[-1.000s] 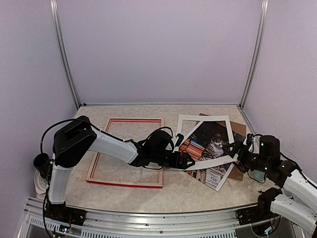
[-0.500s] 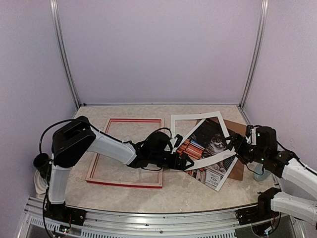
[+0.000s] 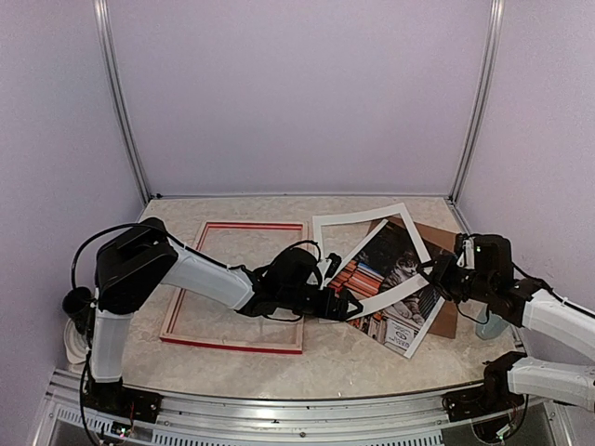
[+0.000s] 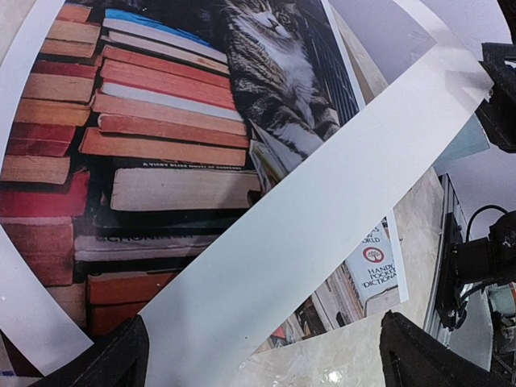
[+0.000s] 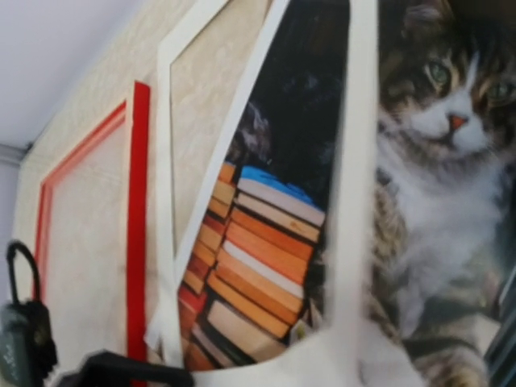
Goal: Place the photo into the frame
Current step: Pick up the mat board from the photo.
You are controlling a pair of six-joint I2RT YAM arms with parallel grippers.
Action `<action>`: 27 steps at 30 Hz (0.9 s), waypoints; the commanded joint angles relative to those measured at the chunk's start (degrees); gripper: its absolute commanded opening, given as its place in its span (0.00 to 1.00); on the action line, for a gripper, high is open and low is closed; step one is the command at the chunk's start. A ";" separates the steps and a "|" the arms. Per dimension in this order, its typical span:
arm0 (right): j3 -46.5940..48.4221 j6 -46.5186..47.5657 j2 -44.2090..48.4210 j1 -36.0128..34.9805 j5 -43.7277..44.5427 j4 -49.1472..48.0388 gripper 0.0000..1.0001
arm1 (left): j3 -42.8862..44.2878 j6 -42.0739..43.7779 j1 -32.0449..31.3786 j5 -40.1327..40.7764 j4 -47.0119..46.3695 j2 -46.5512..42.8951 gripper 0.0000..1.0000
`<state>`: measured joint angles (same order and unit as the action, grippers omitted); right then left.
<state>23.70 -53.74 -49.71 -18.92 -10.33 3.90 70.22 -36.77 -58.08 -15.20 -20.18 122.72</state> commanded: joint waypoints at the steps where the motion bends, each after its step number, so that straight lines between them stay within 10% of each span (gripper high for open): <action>1: 1.98 0.20 0.95 0.55 2.45 1.95 0.30 | -1.41 0.22 -0.46 -0.31 2.52 -1.31 0.99; 11: 6.83 2.96 2.05 0.55 8.36 6.84 0.00 | -0.61 -0.22 1.17 0.41 2.26 -6.40 0.99; 27: 14.79 1.81 0.14 0.98 8.39 2.51 0.00 | -17.08 -2.58 8.10 11.40 7.13 -28.02 0.99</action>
<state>33.56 -51.05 -50.61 -18.55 -2.44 9.98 58.67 -37.89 -54.00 -9.30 -16.69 101.36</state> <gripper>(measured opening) 0.006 0.989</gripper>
